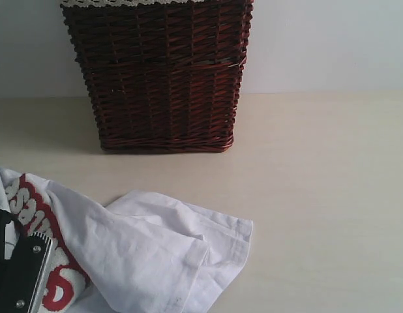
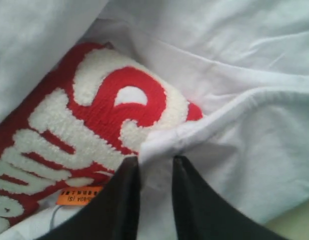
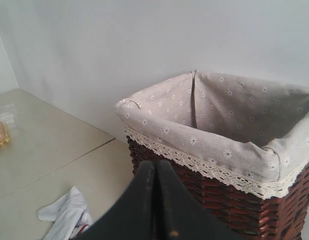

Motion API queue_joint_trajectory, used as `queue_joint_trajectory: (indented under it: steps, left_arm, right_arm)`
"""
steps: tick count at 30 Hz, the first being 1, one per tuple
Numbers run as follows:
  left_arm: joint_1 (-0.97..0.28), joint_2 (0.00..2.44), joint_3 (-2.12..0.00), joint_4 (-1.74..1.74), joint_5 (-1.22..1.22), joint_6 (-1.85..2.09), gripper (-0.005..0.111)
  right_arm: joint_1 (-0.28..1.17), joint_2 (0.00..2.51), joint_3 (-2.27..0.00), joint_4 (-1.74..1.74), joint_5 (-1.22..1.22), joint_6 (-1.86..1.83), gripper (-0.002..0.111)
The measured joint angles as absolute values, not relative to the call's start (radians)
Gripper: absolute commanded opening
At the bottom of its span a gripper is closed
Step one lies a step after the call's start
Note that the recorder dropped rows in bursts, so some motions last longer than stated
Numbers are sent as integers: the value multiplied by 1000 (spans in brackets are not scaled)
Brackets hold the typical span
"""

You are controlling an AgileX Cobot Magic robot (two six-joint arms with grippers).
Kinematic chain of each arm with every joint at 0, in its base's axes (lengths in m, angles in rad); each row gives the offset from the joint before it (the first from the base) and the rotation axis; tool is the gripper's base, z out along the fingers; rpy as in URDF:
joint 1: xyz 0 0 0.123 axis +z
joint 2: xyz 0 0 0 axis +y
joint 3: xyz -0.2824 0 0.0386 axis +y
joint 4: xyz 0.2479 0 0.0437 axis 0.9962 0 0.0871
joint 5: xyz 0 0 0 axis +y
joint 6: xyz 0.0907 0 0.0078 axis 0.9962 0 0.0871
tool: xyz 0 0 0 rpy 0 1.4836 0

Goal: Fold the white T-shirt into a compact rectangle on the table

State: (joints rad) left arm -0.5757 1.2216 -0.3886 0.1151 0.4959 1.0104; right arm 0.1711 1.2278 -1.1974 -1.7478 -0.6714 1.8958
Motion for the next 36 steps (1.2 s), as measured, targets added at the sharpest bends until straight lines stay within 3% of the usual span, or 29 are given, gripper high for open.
queue_joint_trajectory:
  steps: [5, 14, 19, 26, 29, 36]
  left_arm:
    - [-576, 1222, -388, 122, 537, 1017, 3]
    - [-576, 1190, -404, 163, 862, 1004, 3]
    - [-576, 1173, -437, 299, 1137, 827, 3]
    - [-576, 1172, -447, 417, 1204, 601, 3]
    - [-576, 1172, -447, 464, 1210, 454, 17]
    - [-576, 1113, -477, 503, 1171, 335, 79]
  right_arm:
    - [171, 1228, -1197, -1748, -680, 1896, 0]
    - [171, 1228, -1197, -1748, -680, 1898, 0]
    - [171, 1228, -1197, -1748, -680, 1898, 0]
    - [171, 1228, -1197, -1748, -704, 1906, 0]
    - [171, 1228, -1197, -1748, -706, 1910, 0]
    - [171, 1228, -1197, -1748, -708, 1912, 0]
